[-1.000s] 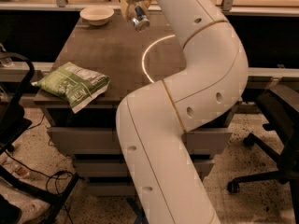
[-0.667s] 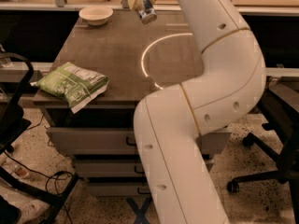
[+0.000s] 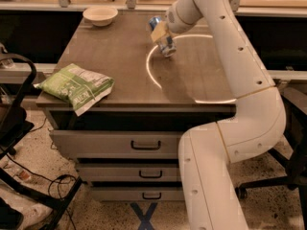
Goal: Place redbull can upright
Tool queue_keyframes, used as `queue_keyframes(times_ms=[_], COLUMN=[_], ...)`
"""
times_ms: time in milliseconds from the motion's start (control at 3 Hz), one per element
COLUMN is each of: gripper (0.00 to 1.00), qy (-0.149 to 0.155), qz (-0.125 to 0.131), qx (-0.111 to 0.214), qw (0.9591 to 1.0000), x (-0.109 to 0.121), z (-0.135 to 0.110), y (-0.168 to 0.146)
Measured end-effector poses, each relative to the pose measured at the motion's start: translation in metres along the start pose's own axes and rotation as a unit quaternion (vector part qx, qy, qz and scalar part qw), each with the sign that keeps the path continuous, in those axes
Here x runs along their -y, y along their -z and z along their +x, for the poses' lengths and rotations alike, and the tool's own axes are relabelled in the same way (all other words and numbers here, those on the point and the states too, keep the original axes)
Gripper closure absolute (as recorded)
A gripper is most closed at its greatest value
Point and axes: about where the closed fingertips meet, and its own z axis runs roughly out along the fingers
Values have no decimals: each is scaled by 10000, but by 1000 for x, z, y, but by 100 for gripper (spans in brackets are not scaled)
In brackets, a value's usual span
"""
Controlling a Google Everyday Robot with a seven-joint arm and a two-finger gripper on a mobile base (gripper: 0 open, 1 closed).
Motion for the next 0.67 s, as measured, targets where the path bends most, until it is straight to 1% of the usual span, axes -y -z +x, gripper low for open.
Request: queue_keyframes(times_ms=[667], gripper=[100], qy=[83], qz=[59], qx=[-35], qw=[9999], x=[-4], z=[-5], y=[-2])
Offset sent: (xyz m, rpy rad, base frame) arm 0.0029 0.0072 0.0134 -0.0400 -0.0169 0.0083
